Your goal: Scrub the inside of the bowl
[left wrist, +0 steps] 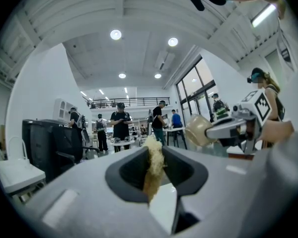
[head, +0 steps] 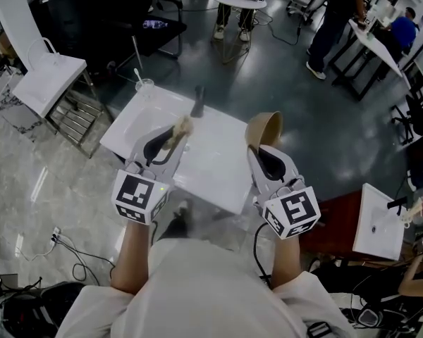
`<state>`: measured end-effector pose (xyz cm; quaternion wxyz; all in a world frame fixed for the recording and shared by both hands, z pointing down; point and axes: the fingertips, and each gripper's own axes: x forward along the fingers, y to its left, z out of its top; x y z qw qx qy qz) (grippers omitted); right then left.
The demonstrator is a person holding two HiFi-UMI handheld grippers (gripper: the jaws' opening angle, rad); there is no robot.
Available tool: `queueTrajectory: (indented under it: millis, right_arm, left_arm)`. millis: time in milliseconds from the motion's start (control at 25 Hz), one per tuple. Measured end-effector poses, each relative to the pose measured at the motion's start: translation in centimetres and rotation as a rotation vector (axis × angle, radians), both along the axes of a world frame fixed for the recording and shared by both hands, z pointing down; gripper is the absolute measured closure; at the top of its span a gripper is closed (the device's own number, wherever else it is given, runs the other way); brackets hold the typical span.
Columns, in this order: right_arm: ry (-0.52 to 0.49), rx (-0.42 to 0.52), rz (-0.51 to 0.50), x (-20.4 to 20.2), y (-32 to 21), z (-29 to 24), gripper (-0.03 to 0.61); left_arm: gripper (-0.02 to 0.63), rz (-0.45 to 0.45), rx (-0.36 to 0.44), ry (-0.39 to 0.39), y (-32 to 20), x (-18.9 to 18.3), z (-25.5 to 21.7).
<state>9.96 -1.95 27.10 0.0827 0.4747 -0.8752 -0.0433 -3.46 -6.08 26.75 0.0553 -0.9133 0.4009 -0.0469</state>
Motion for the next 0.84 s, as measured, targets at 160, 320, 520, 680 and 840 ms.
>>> queueTrajectory:
  millis: [160,320,520,680,840]
  right_arm:
    - [-0.001,-0.023,0.010,0.3,1.2,1.0,0.563]
    - [0.007,-0.044,0.021,-1.1,1.1,2.0,0.563]
    - [0.005,-0.062,0.018,-0.8,1.8,2.6,0.563]
    - [0.008,-0.073,0.021,-0.3,2.6,3.3,0.563]
    - [0.007,-0.076,0.025,-0.7,3.2,4.8,0.563]
  left_arm:
    - [0.529,-0.010,0.001,-0.002,1.4,0.1,0.4]
    - [0.529,-0.007,0.004,-0.003,1.3,-1.2,1.0]
    - [0.529,-0.003,0.001,-0.007,2.3,-0.7,1.4]
    - [0.529,0.001,-0.001,-0.011,3.2,-0.1,1.9]
    - [0.529,0.005,0.007,-0.014,3.8,-0.6,3.0]
